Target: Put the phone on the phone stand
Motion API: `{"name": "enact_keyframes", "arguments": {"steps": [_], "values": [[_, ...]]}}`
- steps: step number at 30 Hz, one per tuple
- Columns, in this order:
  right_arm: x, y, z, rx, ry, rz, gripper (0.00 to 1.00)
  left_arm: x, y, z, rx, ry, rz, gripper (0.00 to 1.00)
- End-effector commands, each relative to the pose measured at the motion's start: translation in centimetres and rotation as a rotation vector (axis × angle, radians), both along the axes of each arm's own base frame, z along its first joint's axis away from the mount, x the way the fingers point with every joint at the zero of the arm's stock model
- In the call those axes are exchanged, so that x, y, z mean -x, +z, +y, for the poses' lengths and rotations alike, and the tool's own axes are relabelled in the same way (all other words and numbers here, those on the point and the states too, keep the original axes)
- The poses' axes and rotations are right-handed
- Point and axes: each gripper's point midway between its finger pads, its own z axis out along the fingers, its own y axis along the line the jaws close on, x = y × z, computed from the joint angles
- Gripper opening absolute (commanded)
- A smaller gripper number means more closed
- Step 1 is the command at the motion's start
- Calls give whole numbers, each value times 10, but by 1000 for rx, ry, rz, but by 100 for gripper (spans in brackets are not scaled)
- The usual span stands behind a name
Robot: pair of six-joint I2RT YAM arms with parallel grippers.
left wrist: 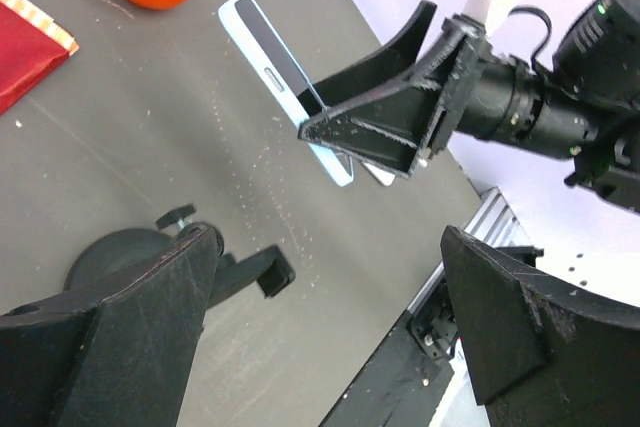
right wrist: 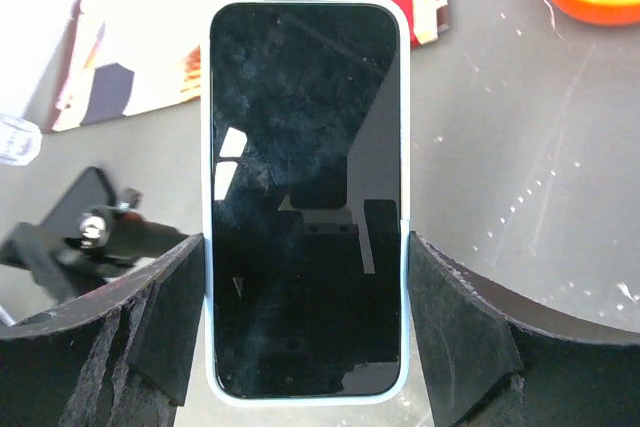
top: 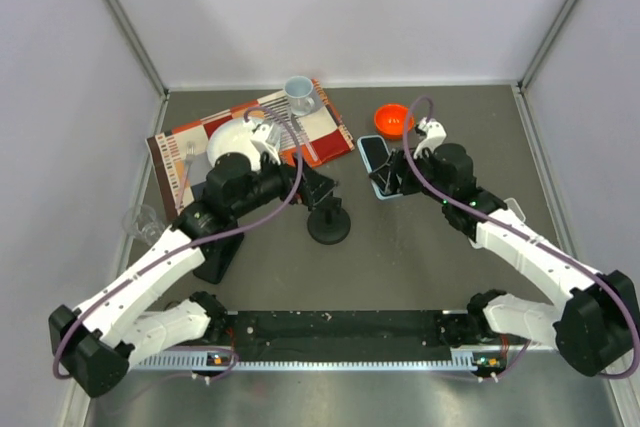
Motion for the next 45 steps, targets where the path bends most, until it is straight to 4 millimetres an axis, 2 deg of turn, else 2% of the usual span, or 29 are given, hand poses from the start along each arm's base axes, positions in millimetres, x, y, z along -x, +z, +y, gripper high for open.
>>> {"name": "enact_keyframes", "arguments": {"steps": [1, 3, 4, 5, 7, 10, 11, 15, 20, 23, 31, 34, 36, 37, 38, 39, 40, 41, 42, 43, 44, 45], "values": [[4, 78, 16, -180, 73, -214, 0, -16, 35, -12, 72, 6, -2, 98], [10, 88, 16, -192, 90, -245, 0, -27, 34, -17, 64, 20, 5, 98], [14, 92, 15, -193, 100, -263, 0, -31, 44, -20, 82, 19, -20, 97], [16, 95, 14, -195, 109, -274, 0, -36, 37, -25, 68, 13, -5, 97], [22, 98, 16, -186, 133, -292, 0, -37, 44, -35, 66, -39, -18, 95], [33, 104, 17, -165, 156, -325, 0, -37, 46, -55, 76, -143, -30, 88], [36, 105, 18, -162, 162, -334, 0, -40, 41, -59, 75, -153, -16, 87], [50, 110, 20, -172, 186, -380, 0, -45, 38, -66, 106, -157, 8, 84], [56, 110, 26, -169, 215, -388, 0, -46, 42, -74, 161, -181, 6, 81], [59, 111, 29, -167, 227, -391, 0, -47, 41, -77, 164, -189, 21, 69], [64, 112, 33, -164, 249, -386, 0, -44, 38, -81, 181, -222, 26, 52], [66, 111, 38, -153, 273, -376, 0, -42, 37, -83, 184, -240, 26, 40], [68, 105, 45, -121, 306, -345, 0, -39, 37, -83, 179, -257, 25, 25], [70, 103, 46, -113, 319, -327, 4, -38, 39, -82, 172, -259, 10, 19], [69, 104, 49, -104, 335, -313, 18, -36, 34, -80, 156, -257, 22, 13], [68, 101, 49, -91, 335, -298, 26, -36, 33, -78, 147, -252, 17, 1], [70, 90, 48, -63, 338, -245, 35, -34, 36, -75, 135, -250, -7, 0], [69, 93, 48, -52, 341, -239, 48, -33, 36, -73, 127, -246, -15, 0], [69, 87, 48, -25, 347, -217, 53, -31, 32, -71, 113, -246, -12, 0], [71, 79, 45, 6, 354, -181, 56, -28, 37, -68, 105, -247, -44, 0], [72, 83, 45, 17, 360, -180, 65, -25, 36, -66, 97, -252, -51, 0], [73, 83, 43, 36, 367, -184, 69, -20, 42, -62, 97, -256, -72, 0]]}}
